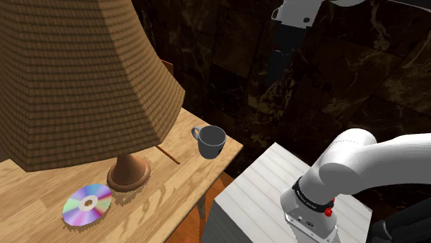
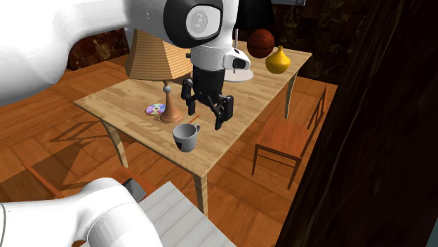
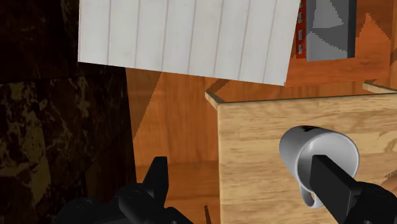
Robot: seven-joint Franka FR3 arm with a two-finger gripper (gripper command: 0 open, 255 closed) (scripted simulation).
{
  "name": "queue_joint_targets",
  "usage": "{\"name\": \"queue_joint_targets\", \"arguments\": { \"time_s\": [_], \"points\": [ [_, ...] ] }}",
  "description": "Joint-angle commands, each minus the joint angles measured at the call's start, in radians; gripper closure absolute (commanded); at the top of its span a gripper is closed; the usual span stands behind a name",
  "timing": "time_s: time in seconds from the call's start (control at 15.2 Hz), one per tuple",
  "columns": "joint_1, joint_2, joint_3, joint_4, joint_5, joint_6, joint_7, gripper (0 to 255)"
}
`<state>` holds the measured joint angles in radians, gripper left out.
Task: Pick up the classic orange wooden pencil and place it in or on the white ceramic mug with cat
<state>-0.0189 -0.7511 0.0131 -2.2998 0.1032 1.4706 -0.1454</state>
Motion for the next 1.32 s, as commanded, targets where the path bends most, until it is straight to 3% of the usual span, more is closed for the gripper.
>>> {"name": "queue_joint_targets", "arguments": {
  "time_s": [0.0,0.73,1.25],
  "points": [
    [0.000,0.000,0.000,0.000,0.000,0.000,0.000,0],
    [0.054,0.175,0.277,-0.029,0.049,0.250,0.248,0],
    [0.055,0.417,0.477,0.053,-0.024,0.410,0.465,0]
  ]
}}
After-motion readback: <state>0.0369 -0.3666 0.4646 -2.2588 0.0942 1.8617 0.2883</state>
